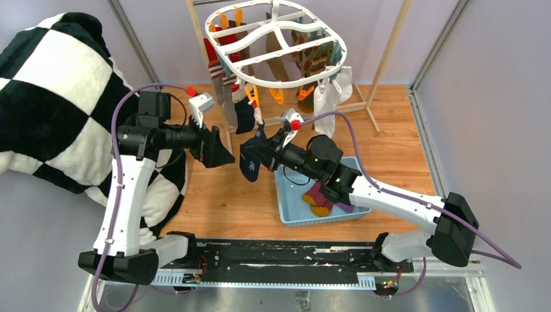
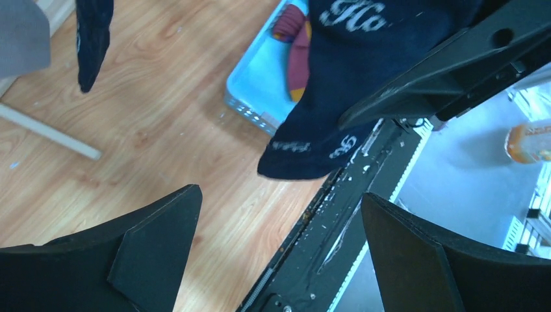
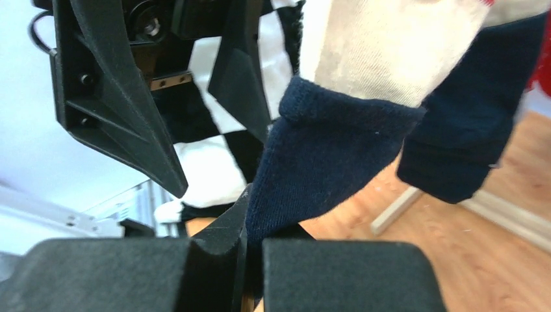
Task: Remove the socks clipped to the hanger
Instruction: Remove the sock from the hanger.
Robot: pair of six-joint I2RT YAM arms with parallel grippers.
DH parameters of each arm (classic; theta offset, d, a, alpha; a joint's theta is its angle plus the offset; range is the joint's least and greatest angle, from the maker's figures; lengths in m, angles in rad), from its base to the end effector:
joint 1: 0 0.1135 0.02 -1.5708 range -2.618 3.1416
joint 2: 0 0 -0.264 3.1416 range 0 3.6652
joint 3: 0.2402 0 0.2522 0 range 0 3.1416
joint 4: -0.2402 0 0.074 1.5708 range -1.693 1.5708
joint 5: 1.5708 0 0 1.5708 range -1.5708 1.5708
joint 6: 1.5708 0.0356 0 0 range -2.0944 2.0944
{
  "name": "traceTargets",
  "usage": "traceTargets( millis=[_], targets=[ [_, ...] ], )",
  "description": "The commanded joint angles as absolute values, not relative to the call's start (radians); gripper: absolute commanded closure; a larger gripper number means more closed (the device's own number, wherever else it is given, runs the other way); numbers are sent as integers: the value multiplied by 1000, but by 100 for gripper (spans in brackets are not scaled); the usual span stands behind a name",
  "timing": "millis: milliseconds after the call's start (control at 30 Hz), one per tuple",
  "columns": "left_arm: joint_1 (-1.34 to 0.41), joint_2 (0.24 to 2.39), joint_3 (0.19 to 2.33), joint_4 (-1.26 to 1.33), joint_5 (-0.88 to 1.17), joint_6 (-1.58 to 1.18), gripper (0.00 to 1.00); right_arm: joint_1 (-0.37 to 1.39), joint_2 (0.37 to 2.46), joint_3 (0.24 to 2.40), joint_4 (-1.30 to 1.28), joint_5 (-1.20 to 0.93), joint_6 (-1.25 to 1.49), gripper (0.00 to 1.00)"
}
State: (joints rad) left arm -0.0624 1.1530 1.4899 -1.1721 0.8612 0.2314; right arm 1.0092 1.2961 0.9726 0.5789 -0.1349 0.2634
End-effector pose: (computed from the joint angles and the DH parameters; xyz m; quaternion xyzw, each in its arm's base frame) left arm 0.1874 -0.0388 0.4203 0.2726 0.8168 -0.3605 0.3584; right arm 0.1586 0.2611 0.3742 -0.2719 0.5486 0.5023 0.6106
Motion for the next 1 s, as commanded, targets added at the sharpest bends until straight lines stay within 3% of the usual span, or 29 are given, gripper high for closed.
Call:
traceTargets(
  millis=[0,600,667,767,833,900,967],
  targets=[
    [-114,1163,1480,-1184,920,276,0,995,1260,953,604,-276,421,99],
    [-269,1224,1449,-1186,1132,348,2,974,1229,880,819,-403,732,95],
    [-279,1232,1447,-1186,1145,343,11,973,1227,885,818,-403,734,94],
    [-284,1231,1440,-1186,1149,337,33,973,1210,883,801,-387,724,90],
    [-285,1227,1435,-1187,1141,343,57,973,1197,876,783,-367,717,81],
    [-285,1225,1438,-1187,1119,344,80,972,1181,863,765,-336,706,67],
    [-285,1222,1439,-1187,1092,340,95,973,1154,849,729,-277,690,57]
  ],
)
